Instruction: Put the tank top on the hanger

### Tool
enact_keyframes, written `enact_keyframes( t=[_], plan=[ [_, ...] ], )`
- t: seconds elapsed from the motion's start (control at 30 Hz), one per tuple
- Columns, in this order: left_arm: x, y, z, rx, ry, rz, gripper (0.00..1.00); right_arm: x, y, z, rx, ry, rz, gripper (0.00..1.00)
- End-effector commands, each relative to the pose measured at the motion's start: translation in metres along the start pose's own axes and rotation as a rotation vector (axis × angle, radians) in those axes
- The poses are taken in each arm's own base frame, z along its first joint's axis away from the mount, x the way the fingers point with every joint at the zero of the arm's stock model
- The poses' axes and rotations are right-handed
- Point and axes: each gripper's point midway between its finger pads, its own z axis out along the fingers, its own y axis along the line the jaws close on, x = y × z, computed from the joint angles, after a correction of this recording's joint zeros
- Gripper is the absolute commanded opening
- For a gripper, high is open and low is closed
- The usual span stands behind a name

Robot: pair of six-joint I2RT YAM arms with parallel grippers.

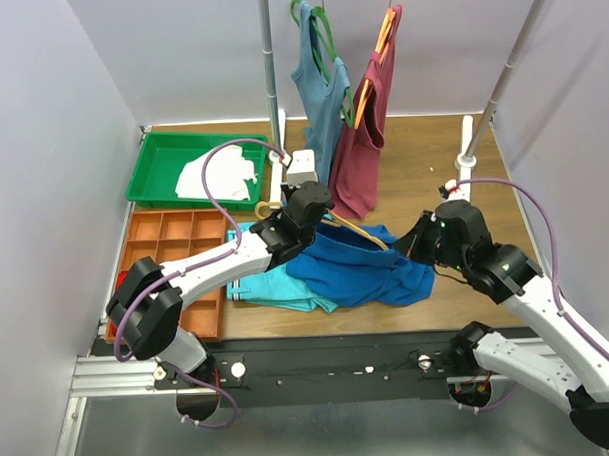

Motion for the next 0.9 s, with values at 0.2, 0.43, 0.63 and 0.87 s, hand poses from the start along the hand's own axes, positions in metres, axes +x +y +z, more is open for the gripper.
enact_keyframes(
  t=[0.2,0.43,0.63,0.87],
  plan=[
    [-0.014,0.007,0.003,-0.063,-0.051,0.002,0.00,-0.017,0.048,0.031,-0.098,0.056,-0.053,0.06],
    [-0.019,-0.003,0.002,-0.051,-0.060,0.006,0.00,-0.034,0.069,0.051,-0.103,0.066,-0.080,0.05],
    [-0.016,-0.014,0.001,-0.042,-0.058,0.016,0.00,-0.046,0.073,0.062,-0.070,0.044,-0.083,0.07],
    [-0.008,-0.022,-0.002,-0.033,-0.050,0.029,0.00,-0.055,0.065,0.057,-0.032,-0.009,-0.085,0.35]
  ],
)
